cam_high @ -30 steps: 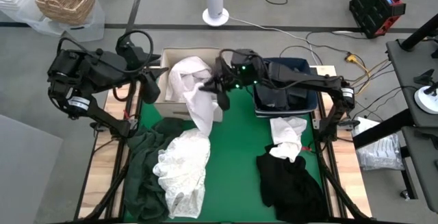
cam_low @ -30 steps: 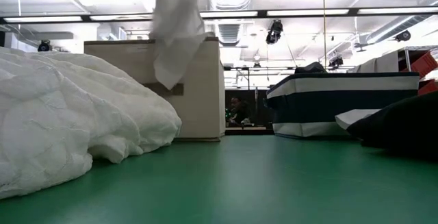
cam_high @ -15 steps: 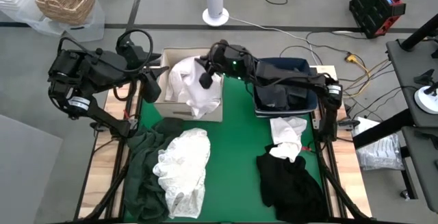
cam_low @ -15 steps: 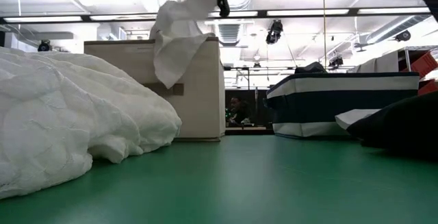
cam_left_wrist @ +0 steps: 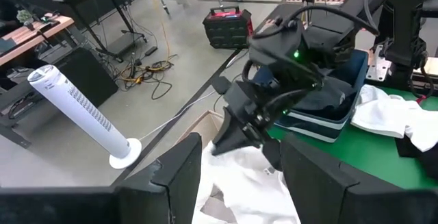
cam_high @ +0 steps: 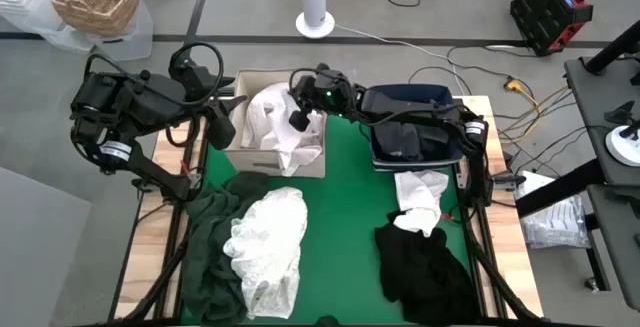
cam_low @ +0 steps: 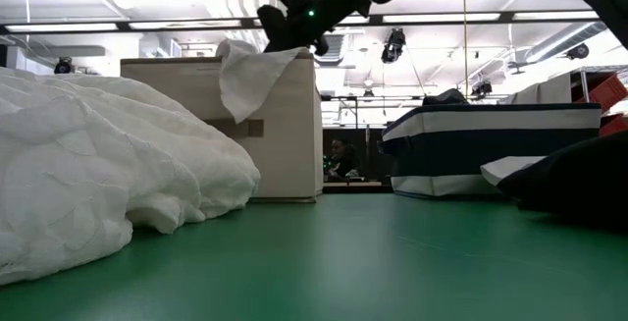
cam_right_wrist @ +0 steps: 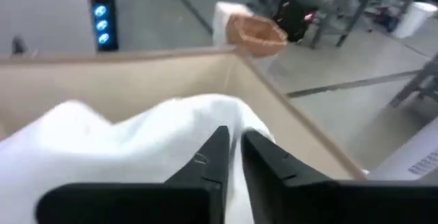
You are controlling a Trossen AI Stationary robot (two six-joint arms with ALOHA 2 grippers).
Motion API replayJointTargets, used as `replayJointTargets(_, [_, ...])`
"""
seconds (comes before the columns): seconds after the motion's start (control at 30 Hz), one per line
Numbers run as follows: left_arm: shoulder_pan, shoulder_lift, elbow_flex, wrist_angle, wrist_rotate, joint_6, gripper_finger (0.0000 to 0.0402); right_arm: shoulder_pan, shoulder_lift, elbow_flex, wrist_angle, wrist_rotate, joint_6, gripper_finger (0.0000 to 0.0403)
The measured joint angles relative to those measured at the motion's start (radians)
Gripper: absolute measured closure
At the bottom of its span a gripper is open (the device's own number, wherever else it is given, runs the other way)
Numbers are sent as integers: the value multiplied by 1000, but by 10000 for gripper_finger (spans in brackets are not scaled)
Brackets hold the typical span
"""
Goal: Sort clothes
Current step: Put the right white shirt into the white laundry bin
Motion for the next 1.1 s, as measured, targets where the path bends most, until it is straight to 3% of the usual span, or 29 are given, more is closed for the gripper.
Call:
replayJointTargets(0.3, [0,0,0,0,0,0,224,0,-17,0,-161,-8,63,234])
replayJointTargets(0.5, [0,0,0,0,0,0,224,58,-86,0,-165,-28,-88,179])
replayJointTargets(0.77, [0,-1,0,-3,-26,0,224,206,-130,1,-229,-29,-156,177])
replayJointTargets(1.1, [0,-7,0,-7,-26,0,224,341,-130,1,-552,-25,-162,202])
